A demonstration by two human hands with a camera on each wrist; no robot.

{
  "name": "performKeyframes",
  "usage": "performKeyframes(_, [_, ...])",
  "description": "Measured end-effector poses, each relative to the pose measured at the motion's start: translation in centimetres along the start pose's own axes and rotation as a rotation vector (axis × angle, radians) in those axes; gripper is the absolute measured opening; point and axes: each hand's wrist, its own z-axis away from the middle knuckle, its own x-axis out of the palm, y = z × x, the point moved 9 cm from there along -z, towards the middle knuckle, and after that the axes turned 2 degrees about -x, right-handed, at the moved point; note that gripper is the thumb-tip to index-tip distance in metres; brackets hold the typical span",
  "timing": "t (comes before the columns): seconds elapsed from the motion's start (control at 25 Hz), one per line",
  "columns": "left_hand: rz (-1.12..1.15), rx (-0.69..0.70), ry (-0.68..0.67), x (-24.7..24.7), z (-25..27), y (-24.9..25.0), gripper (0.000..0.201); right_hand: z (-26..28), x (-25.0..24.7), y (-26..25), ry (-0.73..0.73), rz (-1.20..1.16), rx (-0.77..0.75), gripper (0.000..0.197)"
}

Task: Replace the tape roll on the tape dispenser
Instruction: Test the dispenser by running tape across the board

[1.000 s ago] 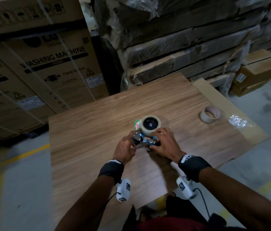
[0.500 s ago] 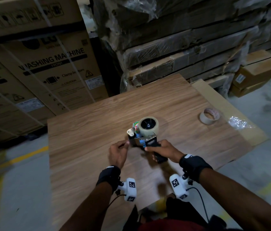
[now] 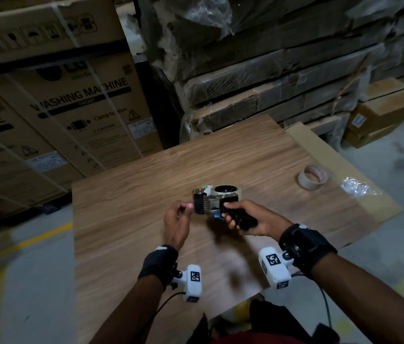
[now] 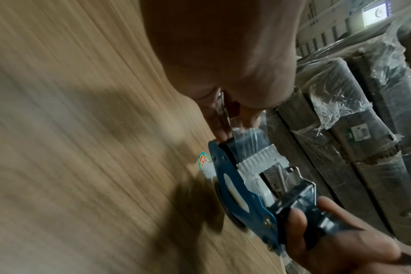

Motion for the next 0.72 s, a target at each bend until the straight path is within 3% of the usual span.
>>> performKeyframes(0.16, [0.030, -0.058, -0.117, 0.7, -0.8, -0.3, 0.020, 0.7, -0.7, 0.1, -0.037, -0.072, 0.025, 0.025])
performKeyframes(0.44, [0.354, -0.293, -0.324, 2.3, -0.1, -0.5, 0.022, 2.8, -1.7, 0.6, -0.060, -0.113, 0.068, 0.028])
performKeyframes(0.56, [0.380, -0.335, -0.319, 2.5, -0.4, -0.7, 0.017, 3.1, -1.7, 0.9, -0.033, -0.070, 0.044, 0.026])
performKeyframes(0.72, [0.373, -0.337, -0.263, 3.1, -1.0, -0.3, 0.017, 2.9, -2.2, -0.5, 0.095, -0.031, -0.149, 0.018])
